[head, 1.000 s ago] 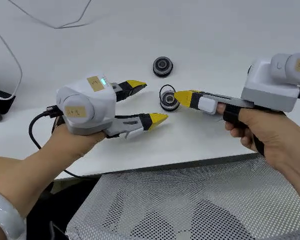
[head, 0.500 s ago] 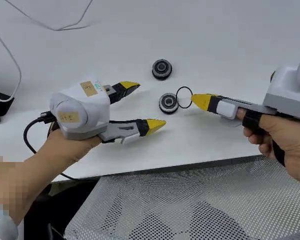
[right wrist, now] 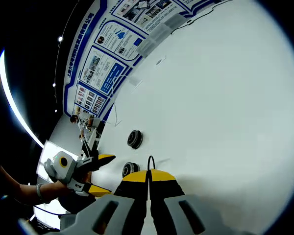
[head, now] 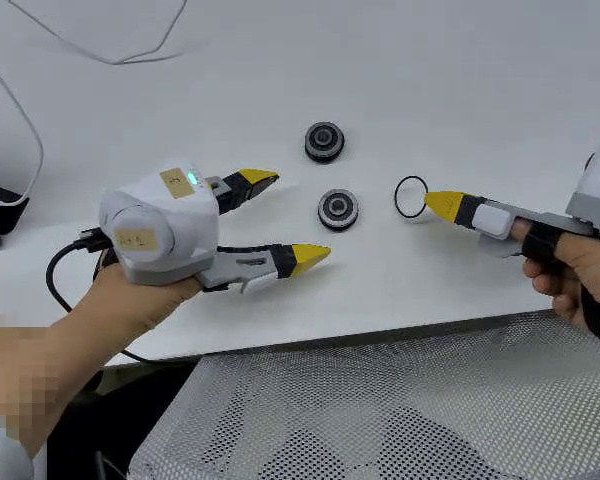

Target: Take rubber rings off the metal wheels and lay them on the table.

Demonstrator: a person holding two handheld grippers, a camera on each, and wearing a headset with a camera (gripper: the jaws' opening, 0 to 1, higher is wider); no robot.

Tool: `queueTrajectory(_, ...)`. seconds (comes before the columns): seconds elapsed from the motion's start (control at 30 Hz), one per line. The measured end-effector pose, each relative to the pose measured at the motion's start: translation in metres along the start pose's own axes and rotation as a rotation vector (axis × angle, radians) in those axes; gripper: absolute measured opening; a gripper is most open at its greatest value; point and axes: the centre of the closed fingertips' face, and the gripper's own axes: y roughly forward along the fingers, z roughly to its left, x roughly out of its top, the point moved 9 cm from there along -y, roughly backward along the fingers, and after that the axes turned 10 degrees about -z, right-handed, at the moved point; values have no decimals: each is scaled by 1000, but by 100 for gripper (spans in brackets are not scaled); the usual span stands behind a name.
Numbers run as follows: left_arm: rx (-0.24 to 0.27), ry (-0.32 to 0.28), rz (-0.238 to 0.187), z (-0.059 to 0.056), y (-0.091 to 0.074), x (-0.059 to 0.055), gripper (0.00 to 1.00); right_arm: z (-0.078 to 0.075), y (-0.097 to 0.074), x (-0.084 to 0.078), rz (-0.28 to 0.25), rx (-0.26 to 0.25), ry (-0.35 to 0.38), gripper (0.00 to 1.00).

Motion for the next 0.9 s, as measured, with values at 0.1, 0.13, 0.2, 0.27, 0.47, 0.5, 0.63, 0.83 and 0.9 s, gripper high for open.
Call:
queueTrajectory(0.1,-4,1,-1,0,0,0,62,-1,-1,0,4,-14,-12,2)
queueTrajectory(0.13,-4,-1,0,0,0,-1,62,-2,0,-1,3,-16,-15,2)
queueTrajectory(0.2,-3,-1,1,1,0,-1,62,-2,0,-1,3,-25,-16,2)
queueTrajectory(0.27,-3,-4,0,0,0,-1,62,-3,0,-1,5,-32,-28,2)
queueTrajectory(0.47,-4,-7,-2,1,0,-1,61,-3,0,-4,27,-57,-77,7)
queueTrajectory(0.5,-4,-7,-3,1,0,-1,61,-3,-1,-4,31,-65,-89,8)
queueTrajectory(0.63,-3,-8,-6,2,0,-1,61,-2,-3,-3,55,-87,-191,12)
queueTrajectory(0.83,-6,-5,-7,3,0,-1,60,1,-4,0,90,-112,-351,18)
queueTrajectory(0.9,-8,-8,-6,3,0,0,59,0,-5,-3,134,-122,-415,18)
